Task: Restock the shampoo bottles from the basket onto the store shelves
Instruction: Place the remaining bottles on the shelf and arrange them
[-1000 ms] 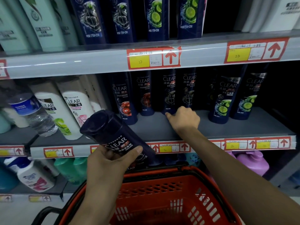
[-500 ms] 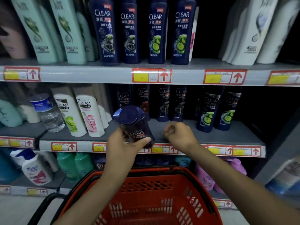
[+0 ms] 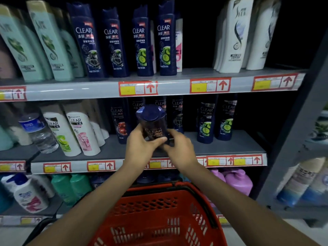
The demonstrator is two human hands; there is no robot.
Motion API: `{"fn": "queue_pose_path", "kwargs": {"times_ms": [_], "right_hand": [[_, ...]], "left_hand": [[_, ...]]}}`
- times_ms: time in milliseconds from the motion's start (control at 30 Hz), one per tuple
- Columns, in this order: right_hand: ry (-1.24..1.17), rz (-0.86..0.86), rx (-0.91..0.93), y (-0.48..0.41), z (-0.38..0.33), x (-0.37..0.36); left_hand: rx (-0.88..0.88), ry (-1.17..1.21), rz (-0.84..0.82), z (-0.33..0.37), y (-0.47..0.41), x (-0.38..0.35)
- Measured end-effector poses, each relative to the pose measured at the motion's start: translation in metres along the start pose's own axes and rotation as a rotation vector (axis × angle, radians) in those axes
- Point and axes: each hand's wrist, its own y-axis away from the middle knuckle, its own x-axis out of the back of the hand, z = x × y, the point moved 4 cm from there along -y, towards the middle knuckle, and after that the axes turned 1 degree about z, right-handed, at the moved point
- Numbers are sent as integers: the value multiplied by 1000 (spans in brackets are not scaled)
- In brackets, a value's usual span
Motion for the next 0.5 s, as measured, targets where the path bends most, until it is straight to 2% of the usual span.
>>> {"fn": "queue_pose_path", "kwargs": {"times_ms": [233, 500], "right_hand": [[50, 0, -129, -17, 26, -17], [62, 11, -210, -30, 35, -28]], "left_hand": [[135, 0, -78, -23, -39, -33], [133, -16, -85, -51, -43, -47]]}}
